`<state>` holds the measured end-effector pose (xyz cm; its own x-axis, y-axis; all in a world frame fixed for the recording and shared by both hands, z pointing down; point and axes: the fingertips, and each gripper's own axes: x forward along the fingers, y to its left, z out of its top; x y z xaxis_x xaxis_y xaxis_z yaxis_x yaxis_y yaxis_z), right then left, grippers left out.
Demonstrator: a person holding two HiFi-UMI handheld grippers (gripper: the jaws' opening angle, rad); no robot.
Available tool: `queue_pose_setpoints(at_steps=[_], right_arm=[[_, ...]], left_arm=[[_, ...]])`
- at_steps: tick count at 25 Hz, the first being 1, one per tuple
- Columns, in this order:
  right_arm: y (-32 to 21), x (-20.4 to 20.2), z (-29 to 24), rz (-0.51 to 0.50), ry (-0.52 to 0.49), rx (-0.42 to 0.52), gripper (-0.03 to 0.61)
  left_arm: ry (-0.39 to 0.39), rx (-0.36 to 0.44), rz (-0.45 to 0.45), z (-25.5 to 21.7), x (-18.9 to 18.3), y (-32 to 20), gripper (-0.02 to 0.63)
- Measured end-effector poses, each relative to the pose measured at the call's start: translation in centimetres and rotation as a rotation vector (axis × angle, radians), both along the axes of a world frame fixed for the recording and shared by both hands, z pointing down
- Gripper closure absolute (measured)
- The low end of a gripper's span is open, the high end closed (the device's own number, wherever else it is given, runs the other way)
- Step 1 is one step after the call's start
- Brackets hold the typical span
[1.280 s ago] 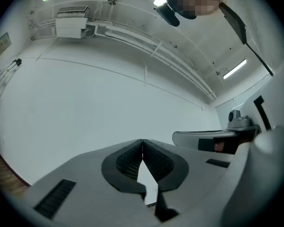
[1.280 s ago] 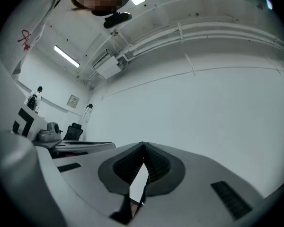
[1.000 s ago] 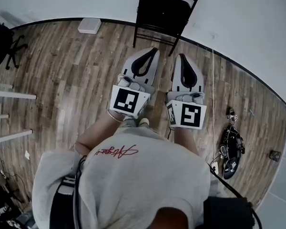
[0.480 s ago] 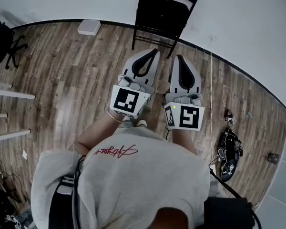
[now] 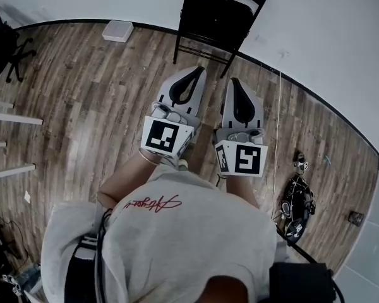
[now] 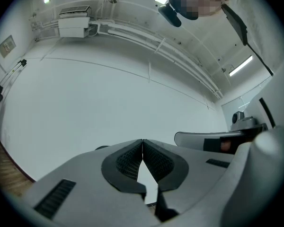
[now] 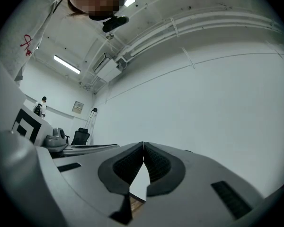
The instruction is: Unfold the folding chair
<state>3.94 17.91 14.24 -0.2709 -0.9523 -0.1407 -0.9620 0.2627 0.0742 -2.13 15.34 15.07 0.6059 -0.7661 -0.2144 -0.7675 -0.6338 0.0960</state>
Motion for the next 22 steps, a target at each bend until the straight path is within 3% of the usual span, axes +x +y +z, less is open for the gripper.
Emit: queue_pose_setpoints(at_steps=[7,17,22], right_arm=[[-8.9,1.2,1.8,-0.008,0.003,-0.006,0.561],[-31.6,4.1,2.6,0.084,-0.014,-0.037,0.561],[-37.7,5.5,3.9,0.113,-0.023,-0.101,0.561]], left_arm=[[0.004,-0.003,-0.006,1.8,1.2,-9.3,0.597],[-0.047,0.008,0.119,2.0,5.1,-32.2,0.597],[-0.05,-0.028,0.123,2.5,6.5,-38.3,0.597]])
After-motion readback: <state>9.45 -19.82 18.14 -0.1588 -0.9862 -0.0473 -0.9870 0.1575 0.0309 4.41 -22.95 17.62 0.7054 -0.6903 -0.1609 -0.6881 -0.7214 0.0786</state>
